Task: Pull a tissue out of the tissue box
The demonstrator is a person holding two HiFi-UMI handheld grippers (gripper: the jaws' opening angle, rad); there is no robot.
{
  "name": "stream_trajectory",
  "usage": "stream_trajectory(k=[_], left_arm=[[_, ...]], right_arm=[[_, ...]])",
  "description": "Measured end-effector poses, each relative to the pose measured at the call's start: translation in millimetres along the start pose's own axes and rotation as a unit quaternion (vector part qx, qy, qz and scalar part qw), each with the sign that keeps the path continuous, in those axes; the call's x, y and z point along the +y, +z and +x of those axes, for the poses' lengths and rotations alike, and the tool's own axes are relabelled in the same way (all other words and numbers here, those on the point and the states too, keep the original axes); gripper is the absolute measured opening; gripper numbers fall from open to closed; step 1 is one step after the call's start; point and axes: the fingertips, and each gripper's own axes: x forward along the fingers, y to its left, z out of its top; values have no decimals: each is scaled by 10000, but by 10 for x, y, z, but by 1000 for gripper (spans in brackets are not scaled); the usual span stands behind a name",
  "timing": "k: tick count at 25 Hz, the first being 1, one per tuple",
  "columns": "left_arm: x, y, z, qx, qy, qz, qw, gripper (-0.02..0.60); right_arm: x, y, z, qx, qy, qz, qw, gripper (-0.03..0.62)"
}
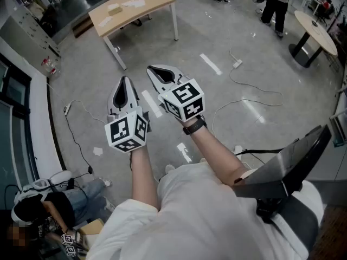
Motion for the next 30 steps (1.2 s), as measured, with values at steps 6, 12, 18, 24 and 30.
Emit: stream_trajectory(k=[6,12,18,24,30], left_arm=[[-242,-76,-31,86,110,-86,9999,3],[-514,-149,-97,127,282,-121,9994,3],[-716,-116,-281,93,545,-23,9985,3],[-509,-551,-191,502,663,-86,9965,2],[-443,-746,184,560,402,-159,9975,2]], right_arm=[[-146,-81,-251,209,-21,-25,9998,3],[-320,-140,-522,227,-8,138,9996,3],[-665,-305,-816,169,-357,918,9950,3],[-400,-450,-635,-121,381,449,9982,3],[-603,-532,-312,149,218,141,9996,3]])
